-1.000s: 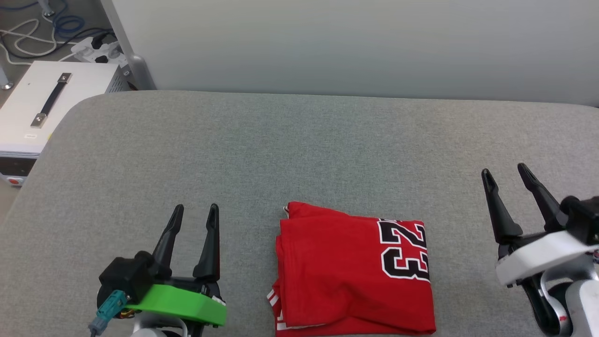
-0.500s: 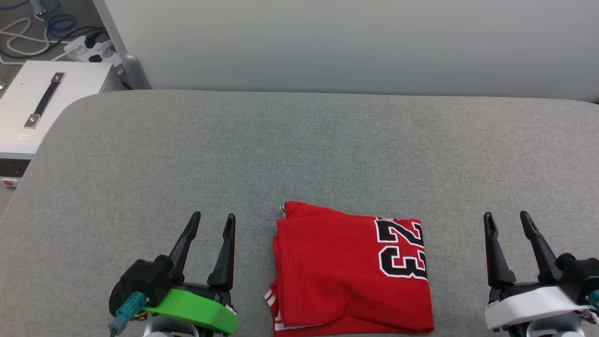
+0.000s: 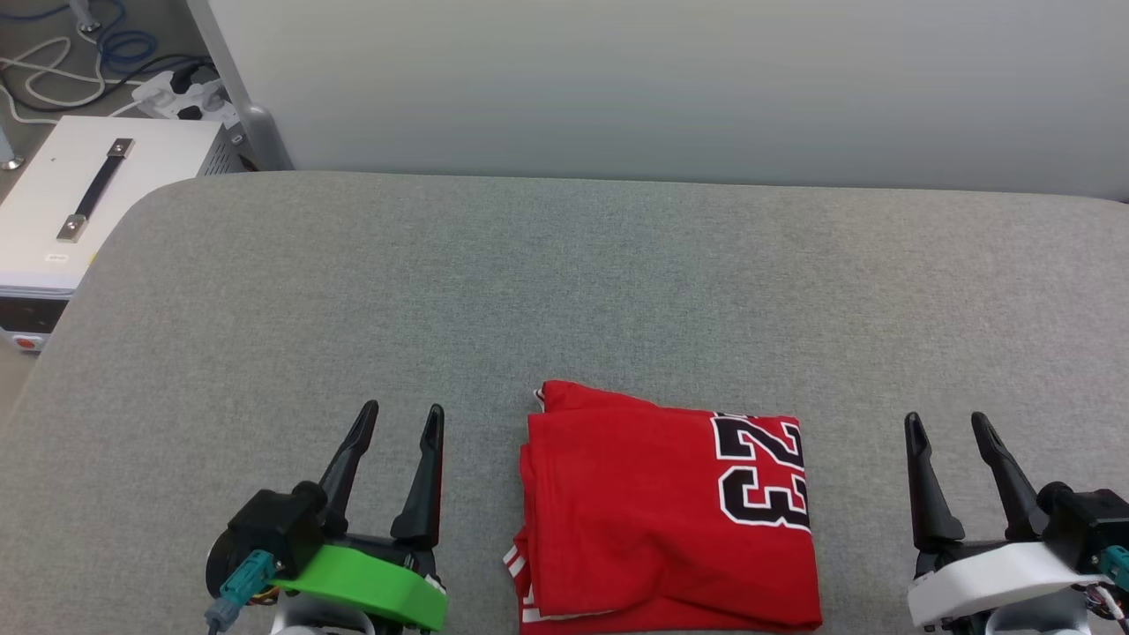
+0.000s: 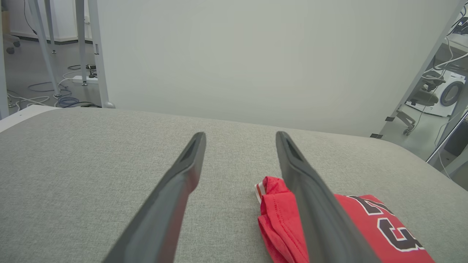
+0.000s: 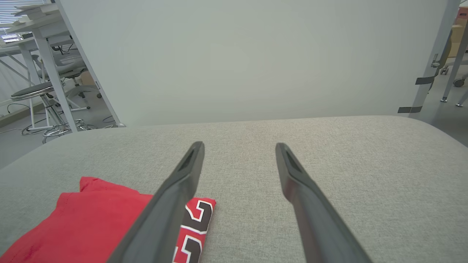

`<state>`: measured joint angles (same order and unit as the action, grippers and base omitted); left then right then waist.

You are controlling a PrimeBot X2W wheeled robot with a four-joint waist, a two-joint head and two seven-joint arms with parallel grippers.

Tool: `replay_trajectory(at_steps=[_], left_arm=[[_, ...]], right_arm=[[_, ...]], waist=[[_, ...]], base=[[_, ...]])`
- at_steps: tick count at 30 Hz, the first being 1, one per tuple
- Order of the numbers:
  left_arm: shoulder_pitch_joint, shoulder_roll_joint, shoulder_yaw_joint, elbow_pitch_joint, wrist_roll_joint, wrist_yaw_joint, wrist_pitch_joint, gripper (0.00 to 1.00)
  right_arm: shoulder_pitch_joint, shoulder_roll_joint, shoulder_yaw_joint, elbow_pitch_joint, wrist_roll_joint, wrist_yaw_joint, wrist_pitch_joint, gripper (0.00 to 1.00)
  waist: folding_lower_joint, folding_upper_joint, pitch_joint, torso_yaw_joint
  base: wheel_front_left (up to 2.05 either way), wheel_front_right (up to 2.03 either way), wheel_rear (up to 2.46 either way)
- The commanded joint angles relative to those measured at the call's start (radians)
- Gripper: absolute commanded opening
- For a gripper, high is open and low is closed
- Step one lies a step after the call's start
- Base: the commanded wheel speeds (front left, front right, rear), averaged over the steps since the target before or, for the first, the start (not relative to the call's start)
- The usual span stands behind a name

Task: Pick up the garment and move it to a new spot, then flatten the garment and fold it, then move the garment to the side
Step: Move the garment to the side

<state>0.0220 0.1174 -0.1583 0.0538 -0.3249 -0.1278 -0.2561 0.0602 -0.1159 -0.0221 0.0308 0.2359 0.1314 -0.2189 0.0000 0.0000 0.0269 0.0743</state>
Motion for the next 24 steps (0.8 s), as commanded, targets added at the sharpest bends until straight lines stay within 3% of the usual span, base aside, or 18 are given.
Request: replay_trajectory(at_steps=[1,7,12,18,24], left_arm=[[0.0,-0.001,-0.001,0.0,0.009,-0.003,-0.006,1.0],[-0.004,-0.002,-0.001,-0.002,0.008,-0.003,-0.006,1.0],[-0.009,-0.004,0.001,-0.002,0.006,-0.003,-0.006,1.0],[-0.023,-0.007,-0.011,0.0,0.006,-0.003,-0.006,1.0],[-0.043,-0.008,-0.02,-0.003,0.004,-0.003,-0.006,1.0]], right_arm=[[-0.001,-0.002,0.003,0.001,0.009,-0.001,0.018,1.0],[-0.021,-0.047,0.039,-0.037,0.043,-0.001,0.243,1.0],[-0.049,-0.082,0.072,-0.109,0.105,-0.001,0.597,1.0],[-0.086,-0.062,0.037,-0.168,0.129,-0.001,1.025,1.0],[-0.128,-0.016,0.008,-0.182,0.073,-0.001,1.212,1.0]], waist=[[0.0,0.0,0.003,0.002],[0.0,0.0,0.01,0.01],[0.0,0.0,0.021,0.02],[0.0,0.0,0.038,0.04],[0.0,0.0,0.068,0.075]], base=[[0.0,0.0,0.0],[0.0,0.0,0.0],[0.0,0.0,0.0],[0.0,0.0,0.0],[0.0,0.0,0.0]])
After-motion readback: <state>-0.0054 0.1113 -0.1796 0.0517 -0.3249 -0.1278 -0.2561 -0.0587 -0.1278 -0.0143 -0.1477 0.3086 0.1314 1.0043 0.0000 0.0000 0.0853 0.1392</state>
